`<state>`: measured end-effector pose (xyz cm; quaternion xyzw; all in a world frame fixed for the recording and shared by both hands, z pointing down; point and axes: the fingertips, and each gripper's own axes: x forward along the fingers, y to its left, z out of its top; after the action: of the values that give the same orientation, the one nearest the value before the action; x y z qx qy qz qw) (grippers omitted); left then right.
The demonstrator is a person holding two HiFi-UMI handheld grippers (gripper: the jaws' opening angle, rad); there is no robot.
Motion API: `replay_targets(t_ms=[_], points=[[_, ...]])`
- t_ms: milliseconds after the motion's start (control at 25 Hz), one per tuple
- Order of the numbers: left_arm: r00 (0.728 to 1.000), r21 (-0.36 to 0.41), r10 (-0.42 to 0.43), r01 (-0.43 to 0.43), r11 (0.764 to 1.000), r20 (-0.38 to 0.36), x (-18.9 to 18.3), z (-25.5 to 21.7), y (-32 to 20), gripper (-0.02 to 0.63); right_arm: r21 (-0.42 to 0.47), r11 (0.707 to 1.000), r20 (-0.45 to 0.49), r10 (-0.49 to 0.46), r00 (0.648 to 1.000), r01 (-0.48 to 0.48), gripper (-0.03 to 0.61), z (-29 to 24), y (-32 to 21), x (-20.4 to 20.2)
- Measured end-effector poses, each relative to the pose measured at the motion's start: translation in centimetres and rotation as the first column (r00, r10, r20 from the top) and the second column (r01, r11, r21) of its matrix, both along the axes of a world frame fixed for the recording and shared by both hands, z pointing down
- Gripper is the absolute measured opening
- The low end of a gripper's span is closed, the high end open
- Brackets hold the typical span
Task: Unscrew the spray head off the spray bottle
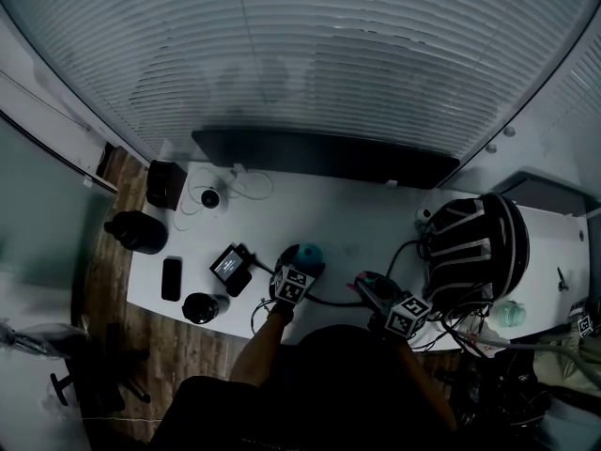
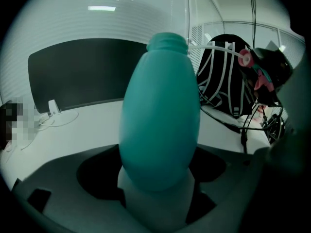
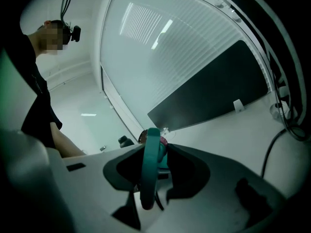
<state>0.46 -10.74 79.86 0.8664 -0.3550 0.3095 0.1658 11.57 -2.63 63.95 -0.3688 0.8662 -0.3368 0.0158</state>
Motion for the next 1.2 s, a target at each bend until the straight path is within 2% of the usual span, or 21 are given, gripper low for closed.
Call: replay_targets(t_ms=[160,320,480,560,720,880,1040,1120,1200], points=[[0.999,0.006,-0.028,0.028,1.0,-0.046,-0.4,-1.3,1.0,0.402,-0.012,1.0,0.001,-0.027,1.0,0.027,0.129,0.4,0.7,-0.3],[0.997,0.044,-0.027,0.03,0.999,-0.077,-0.4,-3.7,2.0,0.402,-0.013,1.0,0.029,-0.027,0.999,0.027,0.129,0.2,0.7,-0.6],[0.997,0.062,-0.015,0.02,0.998,-0.079,-1.2,-5.2,4.2,0.402,-0.015,0.999,0.079,-0.037,0.996,0.038,0.129,0.0,1.5,-1.1],[0.997,0.108,-0.024,0.032,0.994,-0.078,-2.2,-7.1,5.0,0.402,-0.009,0.999,0.115,-0.045,0.992,0.046,0.129,-0.3,1.6,-1.1],[0.993,0.201,-0.045,0.066,0.977,-0.108,-3.4,-12.9,8.0,0.402,0.005,0.996,0.189,-0.087,0.978,0.087,0.129,-1.7,2.6,-1.4],[0.972,0.277,-0.078,0.139,0.951,-0.22,-3.9,-18.4,11.8,0.402,0.006,0.987,0.257,-0.155,0.954,0.159,0.129,-3.5,4.0,-2.2],[0.961,0.346,-0.127,0.209,0.915,-0.247,-5.1,-22.9,13.9,0.402,0.029,0.973,0.25,-0.23,0.94,0.231,0.129,-5.3,4.8,-2.9],[0.951,0.348,-0.13,0.227,0.91,-0.281,-5.2,-24.0,14.3,0.402,0.043,0.97,0.231,-0.245,0.942,0.241,0.129,-6.5,4.9,-3.1],[0.946,0.35,-0.092,0.204,0.914,-0.31,-4.7,-24.6,14.4,0.402,0.046,0.971,0.205,-0.239,0.949,0.234,0.129,-7.9,4.6,-3.7]])
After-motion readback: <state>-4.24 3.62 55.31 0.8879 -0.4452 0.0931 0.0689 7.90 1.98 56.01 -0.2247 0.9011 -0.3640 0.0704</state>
